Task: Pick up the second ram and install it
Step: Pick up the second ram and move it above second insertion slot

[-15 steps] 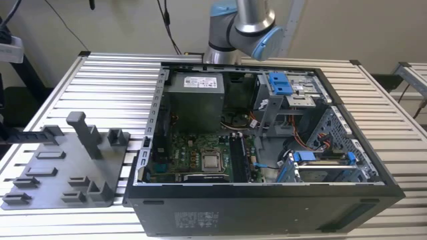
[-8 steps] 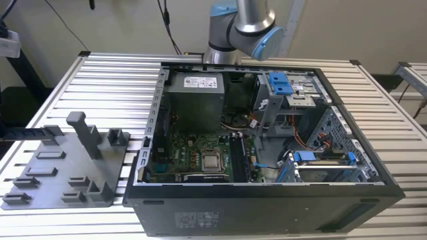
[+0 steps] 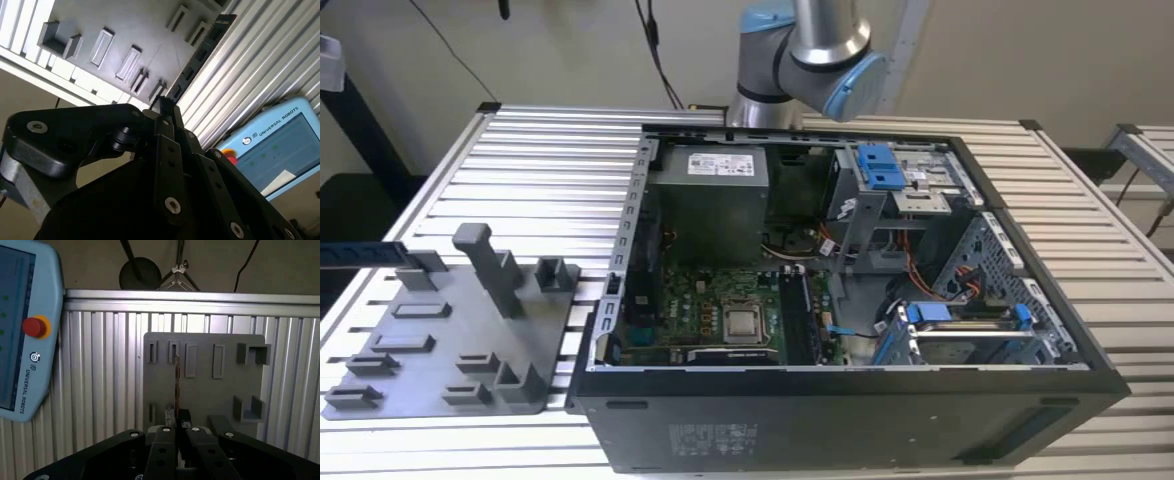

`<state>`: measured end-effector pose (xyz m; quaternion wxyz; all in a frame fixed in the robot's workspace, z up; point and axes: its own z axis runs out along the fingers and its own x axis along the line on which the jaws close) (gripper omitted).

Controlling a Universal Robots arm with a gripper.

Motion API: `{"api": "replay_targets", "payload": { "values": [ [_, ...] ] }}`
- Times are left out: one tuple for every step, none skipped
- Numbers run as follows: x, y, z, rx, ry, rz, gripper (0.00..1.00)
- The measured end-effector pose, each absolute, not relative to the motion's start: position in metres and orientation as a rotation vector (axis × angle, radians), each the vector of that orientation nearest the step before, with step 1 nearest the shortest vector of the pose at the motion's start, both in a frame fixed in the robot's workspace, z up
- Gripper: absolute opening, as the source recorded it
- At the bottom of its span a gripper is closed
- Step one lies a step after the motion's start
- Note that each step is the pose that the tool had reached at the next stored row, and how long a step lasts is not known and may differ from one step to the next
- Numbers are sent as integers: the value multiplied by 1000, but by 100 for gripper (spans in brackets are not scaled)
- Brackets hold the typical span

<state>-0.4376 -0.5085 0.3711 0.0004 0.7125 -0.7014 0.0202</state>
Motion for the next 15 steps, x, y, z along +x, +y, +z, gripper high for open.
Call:
{"api": "replay_targets", "payload": {
  "values": [
    [-438, -508, 374, 2238, -2203, 63, 14],
    [-438, -508, 376, 2238, -2203, 63, 14],
    [-438, -508, 378, 2238, -2203, 63, 14],
    [-438, -508, 380, 2238, -2203, 63, 14],
    [-438, -508, 383, 2238, -2203, 63, 14],
    [-438, -508, 385, 2238, -2203, 63, 14],
    [-438, -508, 387, 2238, -2203, 63, 14],
    [-438, -508, 388, 2238, -2203, 63, 14],
    [-438, -508, 390, 2238, -2203, 63, 14],
    [-438, -508, 392, 2238, -2203, 63, 14],
    [-438, -508, 394, 2238, -2203, 63, 14],
    [-438, -508, 396, 2238, -2203, 63, 14],
    [-438, -508, 398, 2238, -2203, 63, 14],
    [-438, -508, 399, 2238, -2203, 63, 14],
    [-438, -508, 401, 2238, -2203, 63, 14]
  ]
}}
